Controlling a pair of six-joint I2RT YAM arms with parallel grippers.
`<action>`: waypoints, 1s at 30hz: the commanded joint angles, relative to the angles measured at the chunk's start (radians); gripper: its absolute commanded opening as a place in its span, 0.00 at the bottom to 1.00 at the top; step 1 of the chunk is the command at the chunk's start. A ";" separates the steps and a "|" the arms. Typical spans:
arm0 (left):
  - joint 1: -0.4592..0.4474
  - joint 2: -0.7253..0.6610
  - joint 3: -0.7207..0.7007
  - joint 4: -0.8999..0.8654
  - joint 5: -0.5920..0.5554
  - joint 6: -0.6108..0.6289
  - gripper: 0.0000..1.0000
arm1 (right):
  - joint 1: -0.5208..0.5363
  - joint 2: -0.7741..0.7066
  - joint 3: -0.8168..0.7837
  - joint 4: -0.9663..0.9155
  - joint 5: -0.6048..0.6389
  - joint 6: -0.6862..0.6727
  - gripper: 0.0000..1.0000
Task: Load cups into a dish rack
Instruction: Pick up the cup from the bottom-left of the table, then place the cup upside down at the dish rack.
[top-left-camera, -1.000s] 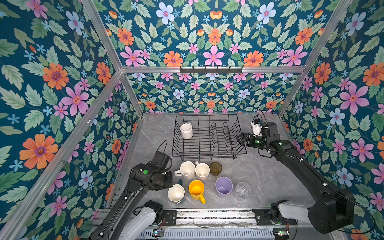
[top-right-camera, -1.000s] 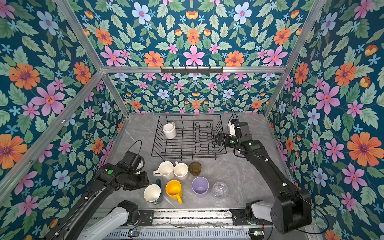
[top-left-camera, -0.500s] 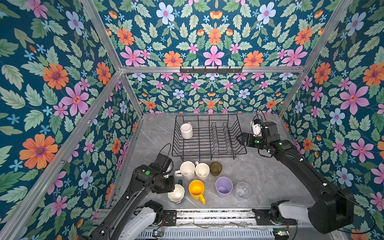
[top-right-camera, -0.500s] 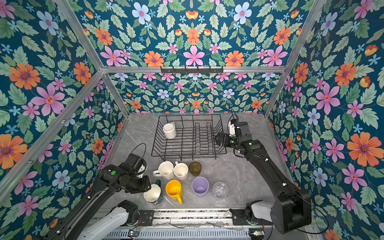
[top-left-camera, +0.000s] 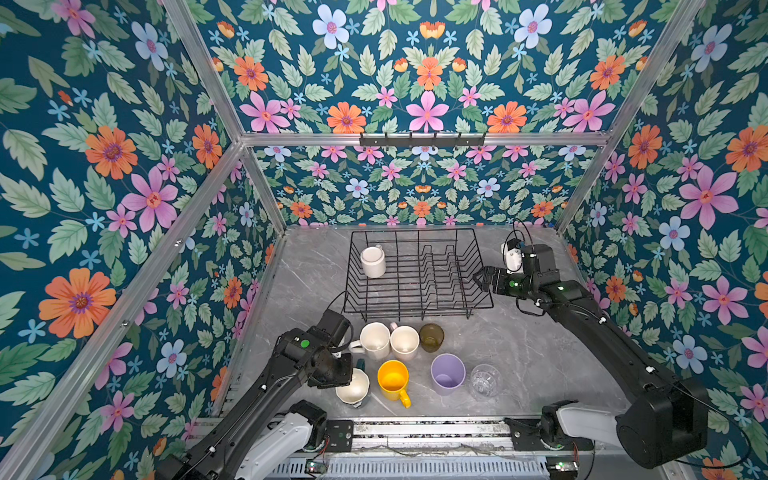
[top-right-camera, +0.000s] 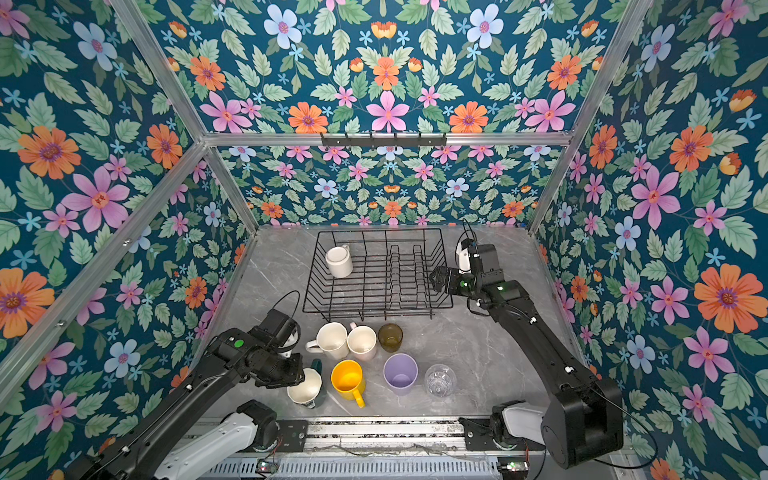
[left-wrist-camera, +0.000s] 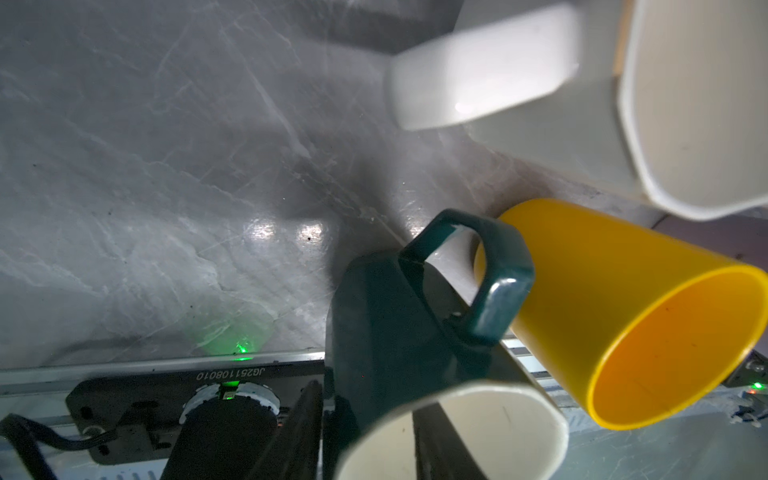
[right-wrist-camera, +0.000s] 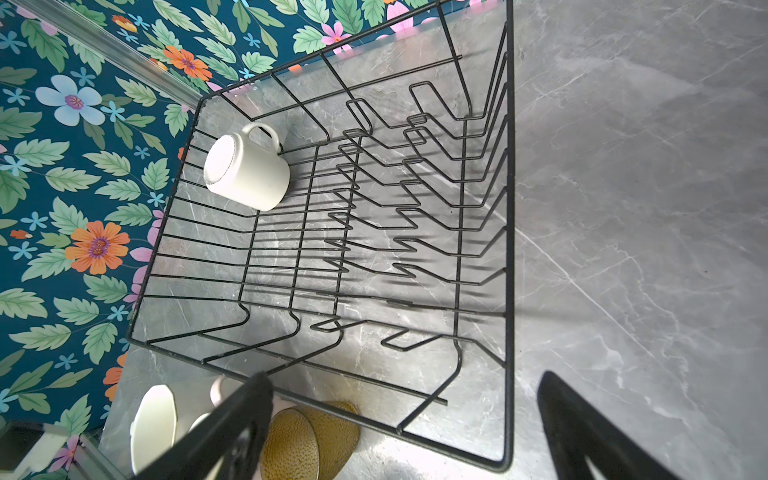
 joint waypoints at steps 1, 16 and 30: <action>-0.011 0.004 -0.007 0.027 -0.021 -0.030 0.38 | 0.000 -0.004 -0.003 0.015 -0.003 0.003 0.98; -0.052 0.026 -0.038 0.087 -0.032 -0.069 0.22 | 0.000 0.003 -0.005 0.017 -0.006 -0.003 0.98; -0.054 -0.014 0.016 0.040 -0.039 -0.046 0.00 | 0.000 0.019 0.009 0.027 -0.017 -0.004 0.98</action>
